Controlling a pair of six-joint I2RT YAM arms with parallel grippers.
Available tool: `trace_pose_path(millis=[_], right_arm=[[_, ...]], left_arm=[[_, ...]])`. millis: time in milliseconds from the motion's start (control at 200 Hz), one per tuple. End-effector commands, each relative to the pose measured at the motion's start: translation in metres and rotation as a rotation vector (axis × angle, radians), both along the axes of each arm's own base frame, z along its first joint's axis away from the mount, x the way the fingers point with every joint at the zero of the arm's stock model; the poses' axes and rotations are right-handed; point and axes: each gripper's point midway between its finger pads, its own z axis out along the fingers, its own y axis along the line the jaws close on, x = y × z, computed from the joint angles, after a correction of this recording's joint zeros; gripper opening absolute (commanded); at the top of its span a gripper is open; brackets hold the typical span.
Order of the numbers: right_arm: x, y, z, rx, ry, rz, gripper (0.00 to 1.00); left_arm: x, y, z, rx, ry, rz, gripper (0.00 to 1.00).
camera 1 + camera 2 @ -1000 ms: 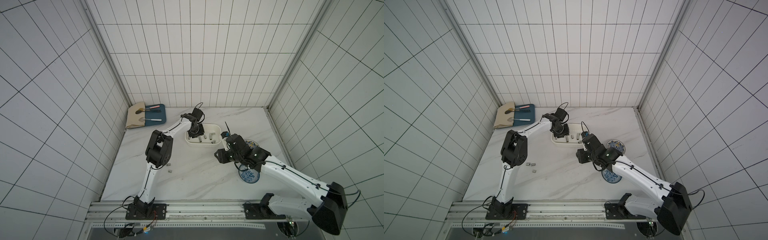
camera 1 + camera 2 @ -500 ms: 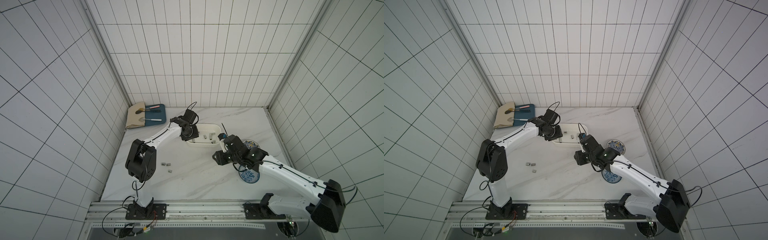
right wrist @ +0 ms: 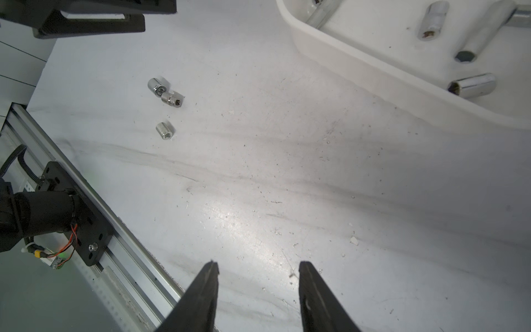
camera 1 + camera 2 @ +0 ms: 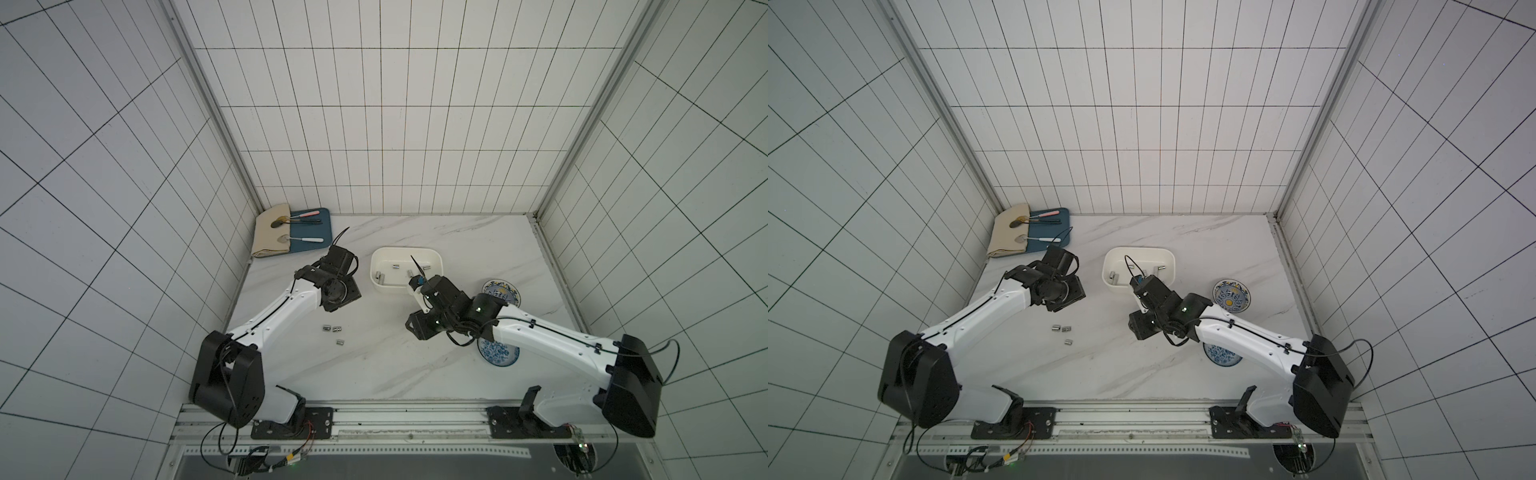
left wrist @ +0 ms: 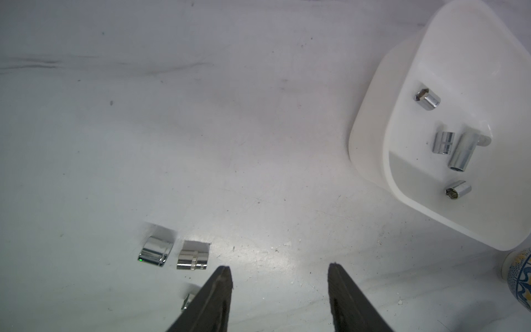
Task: Put the socket on the desktop into the storage box
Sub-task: Pick up the socket head from the center of the board.
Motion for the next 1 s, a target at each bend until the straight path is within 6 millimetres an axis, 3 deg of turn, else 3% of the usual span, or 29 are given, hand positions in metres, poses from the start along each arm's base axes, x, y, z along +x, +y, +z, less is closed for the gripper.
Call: trace_pose_path(millis=[0, 185, 350, 575, 994], right_arm=[[0.001, 0.017, 0.012, 0.023, -0.033, 0.027, 0.49], [-0.006, 0.029, 0.009, 0.022, -0.029, 0.053, 0.49], [-0.008, 0.031, 0.006, 0.019, -0.026, 0.056, 0.49], [-0.007, 0.029, 0.006, 0.015, -0.035, 0.05, 0.49], [-0.004, 0.024, 0.004, 0.006, -0.051, 0.033, 0.49]], left_arm=[[-0.011, 0.022, -0.004, 0.009, -0.003, 0.077, 0.58], [-0.032, 0.053, -0.016, 0.033, 0.038, 0.162, 0.58], [-0.042, 0.066, -0.028, 0.03, 0.06, 0.212, 0.58], [-0.047, 0.059, -0.05, -0.019, 0.115, 0.226, 0.57], [-0.048, 0.056, -0.07, -0.031, 0.175, 0.255, 0.56]])
